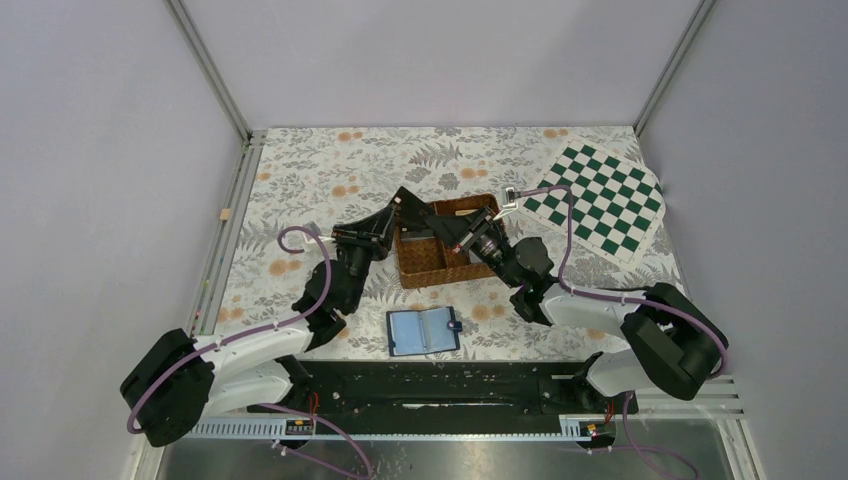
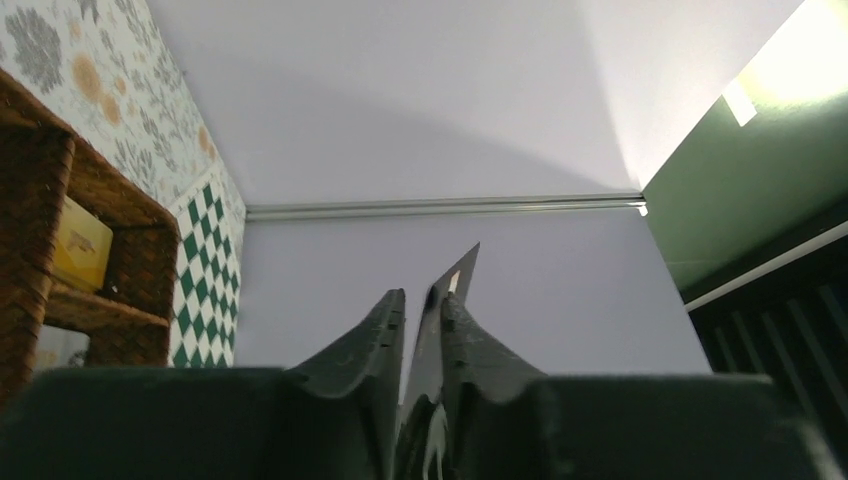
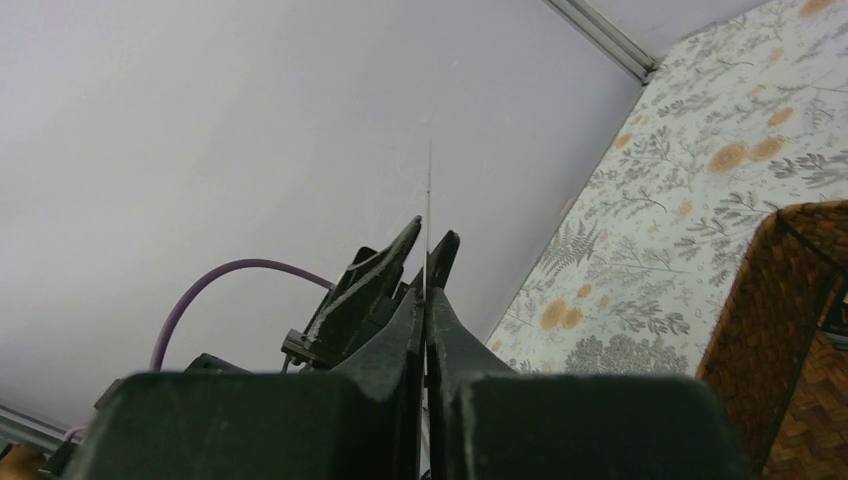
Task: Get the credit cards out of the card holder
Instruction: Place the credit card in the storage box.
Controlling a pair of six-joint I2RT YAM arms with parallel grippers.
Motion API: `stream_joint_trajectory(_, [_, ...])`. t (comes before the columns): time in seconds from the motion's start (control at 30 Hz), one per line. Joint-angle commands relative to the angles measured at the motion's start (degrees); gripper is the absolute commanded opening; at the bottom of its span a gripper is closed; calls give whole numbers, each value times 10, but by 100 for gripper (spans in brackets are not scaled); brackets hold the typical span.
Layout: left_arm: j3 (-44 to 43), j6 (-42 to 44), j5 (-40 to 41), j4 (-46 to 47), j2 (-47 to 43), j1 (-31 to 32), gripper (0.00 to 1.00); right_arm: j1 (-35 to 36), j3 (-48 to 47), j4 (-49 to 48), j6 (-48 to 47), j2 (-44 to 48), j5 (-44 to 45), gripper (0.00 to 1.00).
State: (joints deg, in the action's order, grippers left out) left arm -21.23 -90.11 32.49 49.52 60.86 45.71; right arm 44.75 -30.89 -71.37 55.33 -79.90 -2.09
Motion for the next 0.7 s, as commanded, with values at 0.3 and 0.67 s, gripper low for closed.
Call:
stream_joint_trajectory(0.3, [-9,159,-57,-211,-159,-8,99,-132,-62,229,-76,92,-169,0])
stream_joint_trajectory(0.67, [-191,517,-53,-658,-255,-116,99,-185,-329,698,-252,-30,-321,0])
